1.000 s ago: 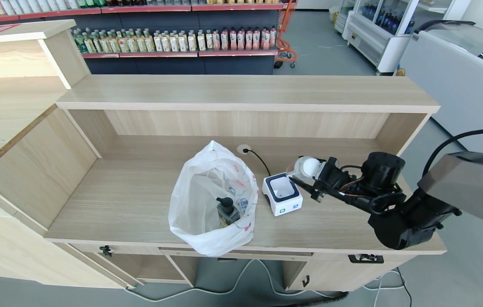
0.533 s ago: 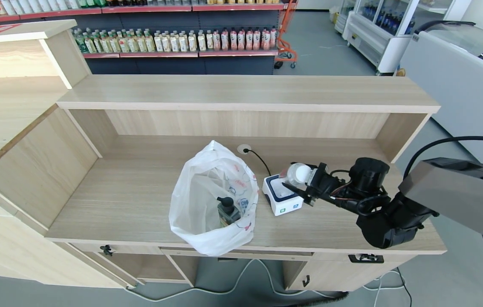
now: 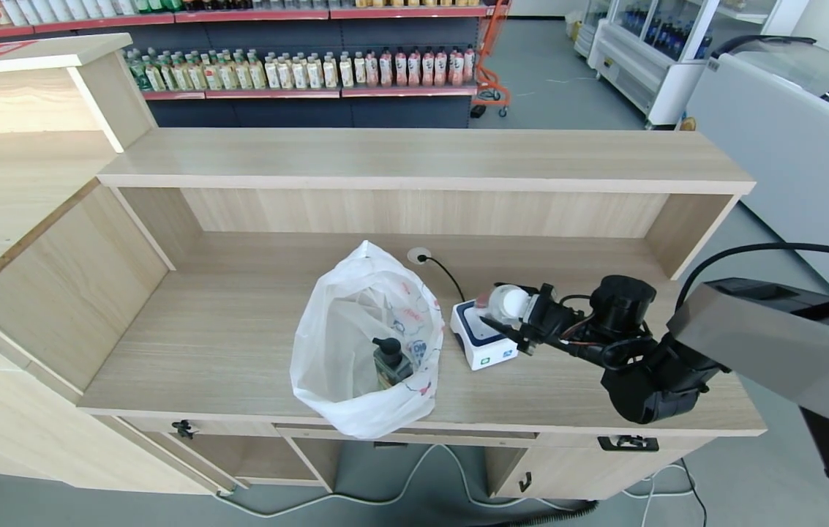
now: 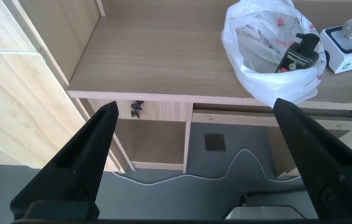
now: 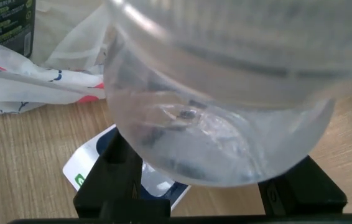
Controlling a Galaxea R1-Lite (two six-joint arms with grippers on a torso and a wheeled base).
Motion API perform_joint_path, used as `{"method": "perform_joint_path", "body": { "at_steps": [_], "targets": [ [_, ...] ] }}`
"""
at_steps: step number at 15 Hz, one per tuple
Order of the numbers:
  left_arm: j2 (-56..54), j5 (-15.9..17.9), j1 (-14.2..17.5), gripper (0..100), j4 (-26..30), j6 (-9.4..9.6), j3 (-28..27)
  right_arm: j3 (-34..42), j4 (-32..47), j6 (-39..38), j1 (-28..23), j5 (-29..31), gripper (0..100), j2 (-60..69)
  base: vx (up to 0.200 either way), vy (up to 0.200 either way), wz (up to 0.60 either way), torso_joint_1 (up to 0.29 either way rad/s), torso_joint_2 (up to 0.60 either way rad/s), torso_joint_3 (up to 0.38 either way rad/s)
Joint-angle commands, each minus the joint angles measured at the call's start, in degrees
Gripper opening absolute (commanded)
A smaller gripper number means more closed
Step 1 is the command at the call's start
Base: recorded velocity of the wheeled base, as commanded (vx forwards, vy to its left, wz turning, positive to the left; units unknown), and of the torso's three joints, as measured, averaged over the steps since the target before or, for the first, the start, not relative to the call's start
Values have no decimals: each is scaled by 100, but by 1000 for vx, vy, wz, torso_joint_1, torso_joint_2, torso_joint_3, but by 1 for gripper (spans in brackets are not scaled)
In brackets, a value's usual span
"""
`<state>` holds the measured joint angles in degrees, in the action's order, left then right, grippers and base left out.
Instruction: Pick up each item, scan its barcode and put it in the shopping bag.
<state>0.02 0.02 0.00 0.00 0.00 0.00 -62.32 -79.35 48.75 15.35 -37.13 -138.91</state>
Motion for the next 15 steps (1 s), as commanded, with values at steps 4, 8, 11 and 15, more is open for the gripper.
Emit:
{"method": "perform_joint_path", "body": {
  "at_steps": [4,8,11,15],
  "targets": [
    [-2,-2,0,100,0,0,0,-395,25,3,12,4,0,-286,0,0,0,0,0,0],
    [-2,-2,0,100,0,-9,0,-404,16,12,47,4,0,-356,0,0,0,0,0,0],
    [-2,-2,0,100,0,-9,0,-404,16,12,47,4,0,-347,0,0,0,0,0,0],
    [-2,-2,0,100,0,-9,0,-430,16,-6,30,13,0,-286,0,0,0,0,0,0]
  ]
}}
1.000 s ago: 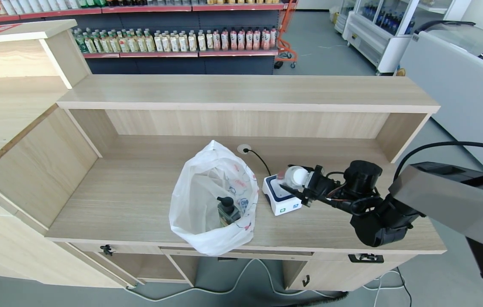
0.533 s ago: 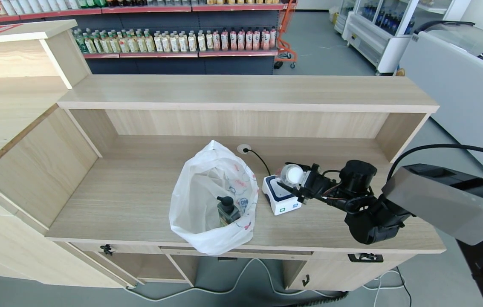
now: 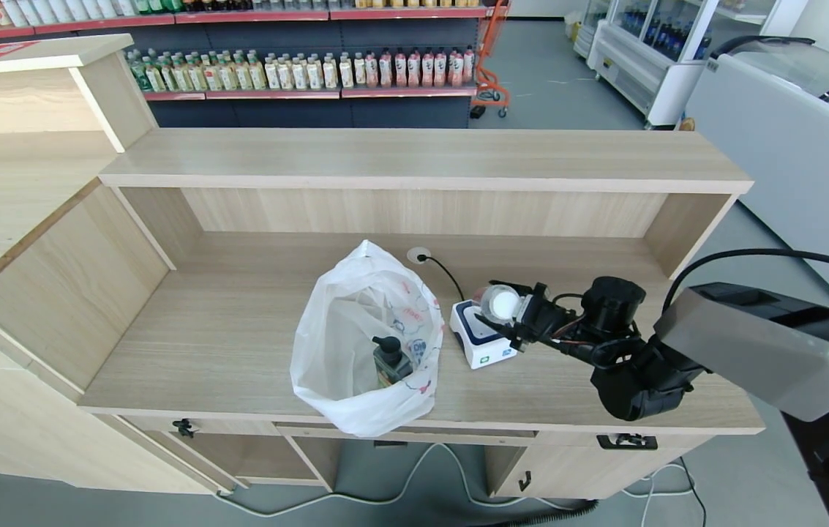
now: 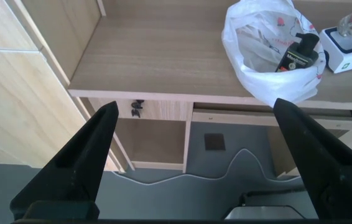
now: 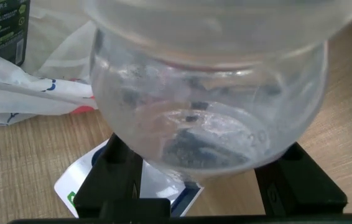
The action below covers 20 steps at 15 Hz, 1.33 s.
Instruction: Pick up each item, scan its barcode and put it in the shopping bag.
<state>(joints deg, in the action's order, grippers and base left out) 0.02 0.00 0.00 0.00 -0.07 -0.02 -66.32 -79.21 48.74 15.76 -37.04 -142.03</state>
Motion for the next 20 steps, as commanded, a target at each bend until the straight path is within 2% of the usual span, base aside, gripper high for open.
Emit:
{"method": "perform_joint_path", "body": {
  "at_steps": [1,6,8,10,13,15,17,18,20],
  "targets": [
    [-2,0,0,100,0,7,2,-74,3,-57,-38,-14,0,123,0,0,0,0,0,0],
    [-2,0,0,100,0,7,2,-83,-15,-1587,-513,118,0,1688,0,0,0,0,0,0],
    [-2,0,0,100,0,7,2,233,424,-2510,-548,1084,0,2356,0,0,0,0,0,0],
    [-2,0,0,100,0,7,-6,453,978,-2800,-451,1638,0,2602,0,0,0,0,0,0],
    [-2,0,0,100,-9,7,2,532,1066,-2826,-275,1629,0,2637,0,0,0,0,0,0],
    [-2,9,0,100,-9,16,2,638,1365,-3213,-29,1814,0,2769,0,0,0,0,0,0],
    [-2,9,0,100,0,7,2,734,1734,-3722,278,2368,0,2901,0,200,0,2,2,5],
    [-2,0,0,100,0,7,2,699,1875,-4215,516,2684,0,2892,0,200,0,-17,-2,7],
    [-2,9,0,100,0,7,2,664,2173,-4461,718,2789,0,2813,0,200,0,-3,-5,5]
  ]
}}
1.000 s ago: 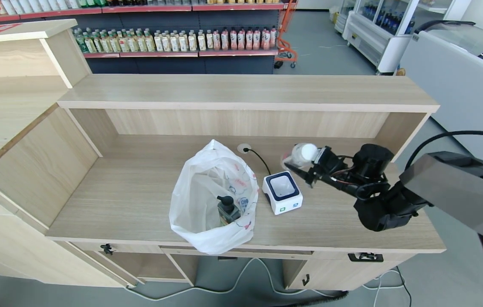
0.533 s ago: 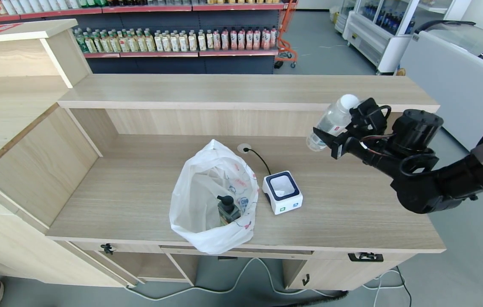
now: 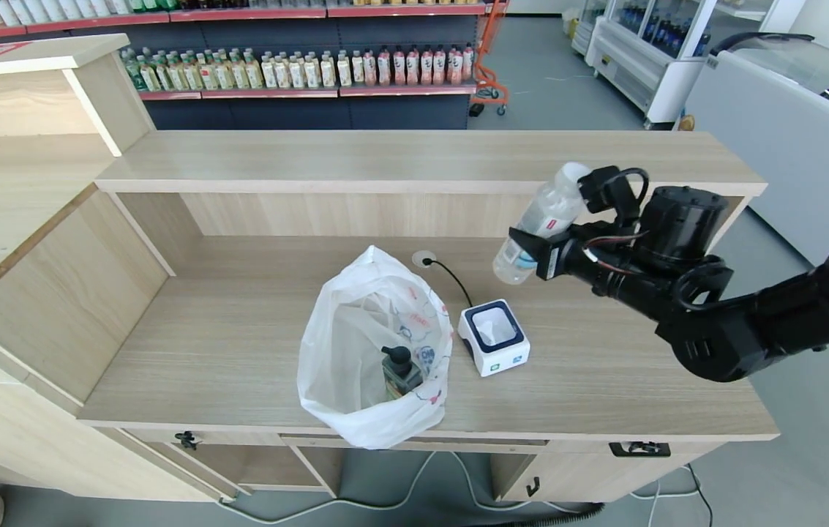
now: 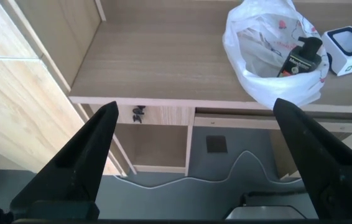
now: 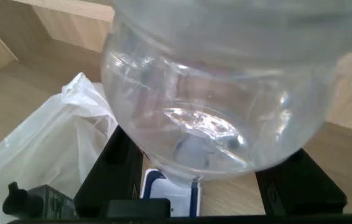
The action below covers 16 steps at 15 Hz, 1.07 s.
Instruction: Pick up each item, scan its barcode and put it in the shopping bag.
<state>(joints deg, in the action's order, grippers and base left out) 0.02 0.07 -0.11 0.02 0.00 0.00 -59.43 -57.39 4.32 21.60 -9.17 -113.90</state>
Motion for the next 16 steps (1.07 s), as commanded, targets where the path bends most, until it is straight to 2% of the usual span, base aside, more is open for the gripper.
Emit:
{"method": "perform_joint_path", "body": {
  "at_steps": [1,13,16],
  "targets": [
    [-2,-7,11,100,-2,0,0,-113,106,-36,195,3,0,-142,0,200,0,17,17,-2],
    [-2,1,11,100,-2,9,0,-877,97,-115,819,20,0,-1855,0,0,0,0,0,0],
    [-2,1,11,100,-11,0,0,-1123,114,-10,828,29,0,-2137,0,0,0,0,0,0]
  ]
}}
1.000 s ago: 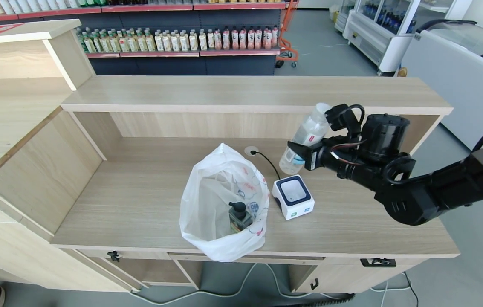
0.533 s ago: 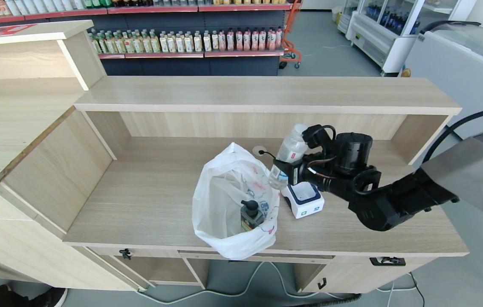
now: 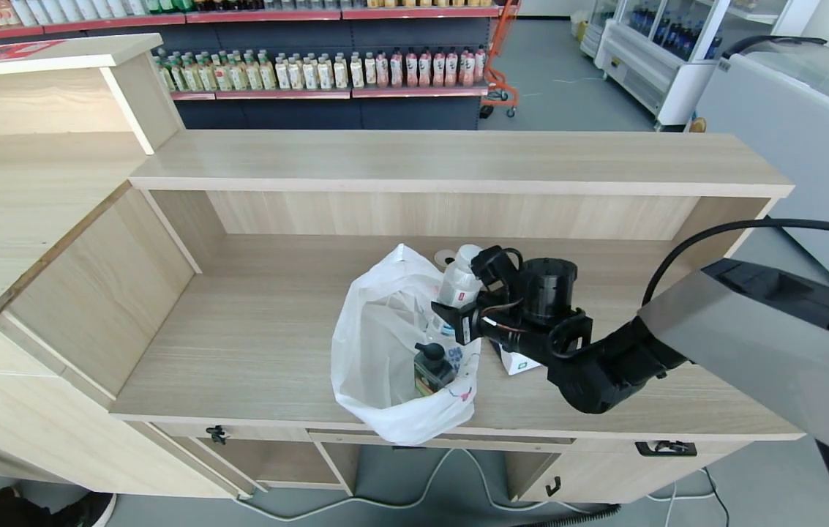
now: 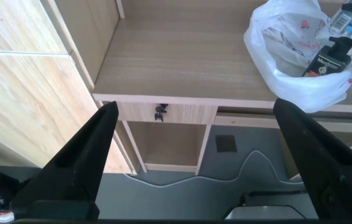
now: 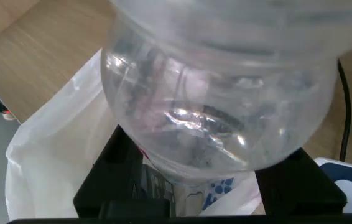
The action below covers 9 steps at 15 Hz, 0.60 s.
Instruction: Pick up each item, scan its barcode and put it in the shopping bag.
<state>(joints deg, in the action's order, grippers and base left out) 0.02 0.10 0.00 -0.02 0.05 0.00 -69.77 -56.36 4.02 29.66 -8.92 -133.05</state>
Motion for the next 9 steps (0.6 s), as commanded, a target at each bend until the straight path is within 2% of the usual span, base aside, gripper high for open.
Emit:
{"method": "perform_joint_path", "body": {
  "at_steps": [1,9],
  "targets": [
    [-2,-1,0,100,2,-5,0,-195,19,64,5,5,0,-309,0,0,0,0,0,0],
    [-2,-1,0,100,2,-5,0,-389,-165,441,-127,66,0,-854,0,0,0,0,0,0]
  ]
}}
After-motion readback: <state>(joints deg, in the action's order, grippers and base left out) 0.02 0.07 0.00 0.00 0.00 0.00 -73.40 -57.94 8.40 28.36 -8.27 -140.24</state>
